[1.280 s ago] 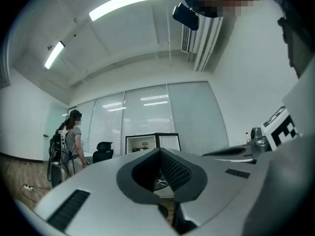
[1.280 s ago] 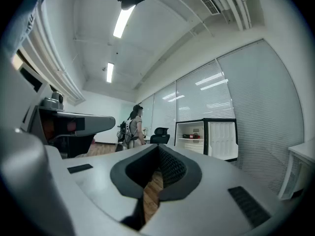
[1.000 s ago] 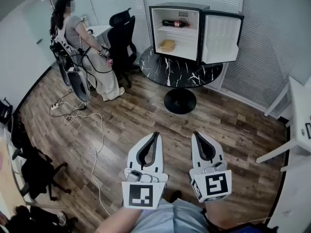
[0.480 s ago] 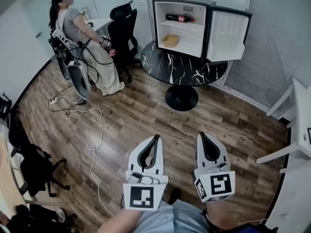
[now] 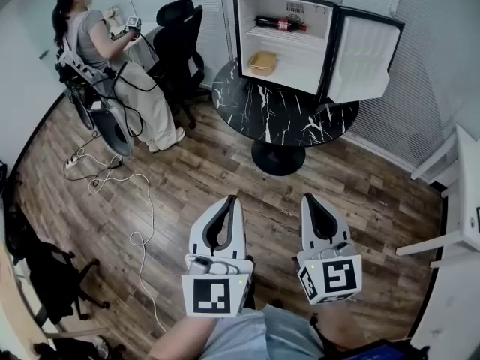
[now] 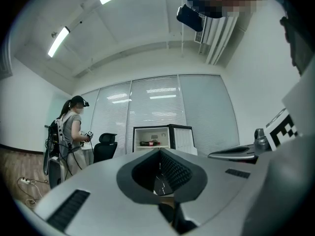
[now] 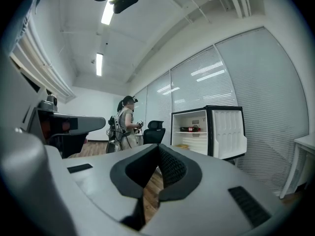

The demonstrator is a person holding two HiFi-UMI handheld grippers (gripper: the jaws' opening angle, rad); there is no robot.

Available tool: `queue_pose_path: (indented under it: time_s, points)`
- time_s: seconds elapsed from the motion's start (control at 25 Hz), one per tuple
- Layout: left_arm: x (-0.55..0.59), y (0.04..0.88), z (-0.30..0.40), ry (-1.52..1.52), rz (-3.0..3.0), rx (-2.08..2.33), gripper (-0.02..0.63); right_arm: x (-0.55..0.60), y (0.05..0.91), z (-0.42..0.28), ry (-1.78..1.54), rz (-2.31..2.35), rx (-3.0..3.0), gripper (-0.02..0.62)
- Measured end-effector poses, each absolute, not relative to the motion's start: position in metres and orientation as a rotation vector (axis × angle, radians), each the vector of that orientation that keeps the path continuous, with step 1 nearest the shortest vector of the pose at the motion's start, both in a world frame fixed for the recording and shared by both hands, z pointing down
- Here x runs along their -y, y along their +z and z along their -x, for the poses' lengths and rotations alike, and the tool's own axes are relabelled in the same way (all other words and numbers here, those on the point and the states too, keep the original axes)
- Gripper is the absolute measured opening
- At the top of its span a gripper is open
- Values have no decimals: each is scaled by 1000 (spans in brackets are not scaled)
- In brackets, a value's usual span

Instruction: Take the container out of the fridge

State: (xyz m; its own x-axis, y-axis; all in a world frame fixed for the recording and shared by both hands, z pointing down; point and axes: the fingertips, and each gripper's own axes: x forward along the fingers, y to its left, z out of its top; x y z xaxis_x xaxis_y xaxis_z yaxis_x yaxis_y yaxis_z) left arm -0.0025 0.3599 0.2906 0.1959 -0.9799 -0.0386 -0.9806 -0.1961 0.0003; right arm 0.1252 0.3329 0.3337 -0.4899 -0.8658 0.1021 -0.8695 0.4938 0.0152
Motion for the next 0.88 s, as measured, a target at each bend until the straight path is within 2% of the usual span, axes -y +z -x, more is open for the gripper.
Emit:
queue_pose_path:
  time_s: [0.44,0.88]
  points:
    - [-243,260,76,85,2436,-1858,14,-220,295,-55,-35,-1642,2598,12]
    - [-184,277,90,82,2495,-1825,14,-162,308,-41,-22,-1677,2553,14]
